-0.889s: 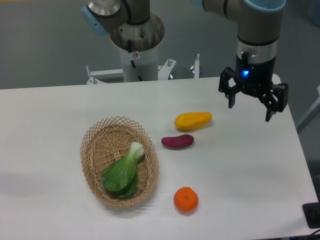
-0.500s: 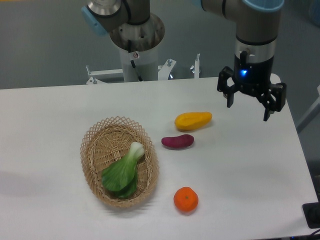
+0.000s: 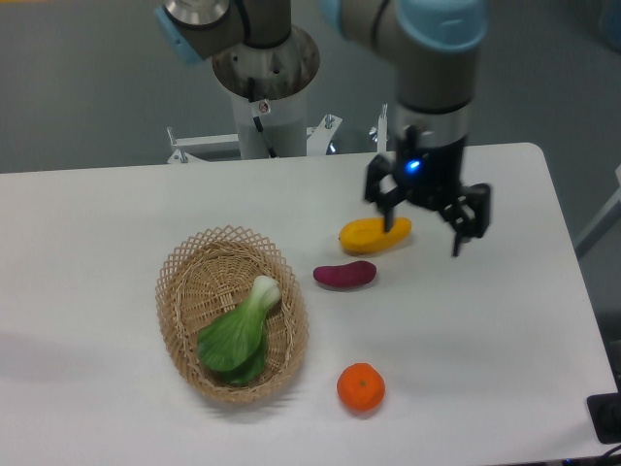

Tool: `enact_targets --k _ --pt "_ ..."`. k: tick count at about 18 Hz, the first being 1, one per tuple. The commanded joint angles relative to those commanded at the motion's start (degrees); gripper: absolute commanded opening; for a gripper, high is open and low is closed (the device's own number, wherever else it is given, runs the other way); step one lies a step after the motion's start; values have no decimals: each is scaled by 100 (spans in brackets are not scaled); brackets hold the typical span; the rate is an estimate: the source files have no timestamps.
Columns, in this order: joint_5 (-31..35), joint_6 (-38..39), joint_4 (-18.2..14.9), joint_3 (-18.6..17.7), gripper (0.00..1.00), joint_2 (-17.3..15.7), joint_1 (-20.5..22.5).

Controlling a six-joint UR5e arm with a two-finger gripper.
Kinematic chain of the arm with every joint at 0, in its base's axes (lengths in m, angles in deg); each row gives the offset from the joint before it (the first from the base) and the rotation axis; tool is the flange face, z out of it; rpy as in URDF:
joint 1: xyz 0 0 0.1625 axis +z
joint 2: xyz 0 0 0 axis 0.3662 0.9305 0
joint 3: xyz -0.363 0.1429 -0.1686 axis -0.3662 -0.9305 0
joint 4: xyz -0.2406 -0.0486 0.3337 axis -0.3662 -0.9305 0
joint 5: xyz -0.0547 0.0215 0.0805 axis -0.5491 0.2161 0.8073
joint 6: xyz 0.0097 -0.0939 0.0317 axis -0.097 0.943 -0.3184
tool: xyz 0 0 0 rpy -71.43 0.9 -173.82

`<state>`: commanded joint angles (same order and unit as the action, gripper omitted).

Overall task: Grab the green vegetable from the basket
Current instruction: 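Move the open gripper over the basket and lower it onto the bok choy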

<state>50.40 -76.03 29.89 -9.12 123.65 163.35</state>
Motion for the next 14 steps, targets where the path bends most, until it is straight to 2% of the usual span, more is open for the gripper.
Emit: enact_targets --k 2,4,6,10,14 --pt "61 379 1 -17 100 44 -316" --pt "53 512 27 -201 100 27 -423" --pt "44 434 80 -508 100 0 -598" --pt "79 268 54 -861 100 79 -975" --pt "88 -111 36 -1221 100 316 -1187"
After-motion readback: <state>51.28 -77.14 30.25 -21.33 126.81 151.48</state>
